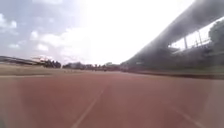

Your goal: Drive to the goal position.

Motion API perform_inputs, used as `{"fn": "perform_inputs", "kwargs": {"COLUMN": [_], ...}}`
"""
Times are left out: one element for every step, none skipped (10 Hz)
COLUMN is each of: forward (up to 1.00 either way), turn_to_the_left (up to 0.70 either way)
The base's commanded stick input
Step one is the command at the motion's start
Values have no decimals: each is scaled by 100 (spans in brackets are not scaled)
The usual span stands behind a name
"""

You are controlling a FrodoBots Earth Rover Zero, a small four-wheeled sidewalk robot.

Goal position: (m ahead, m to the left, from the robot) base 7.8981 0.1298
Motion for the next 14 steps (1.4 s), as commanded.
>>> {"fn": "perform_inputs", "kwargs": {"forward": [70,70,70,70,70,70,70,70,70,70,70,70,70,70], "turn_to_the_left": [-35,-35,-35,-35,-35,-35,-35,-19,0,0,0,0,0,0]}}
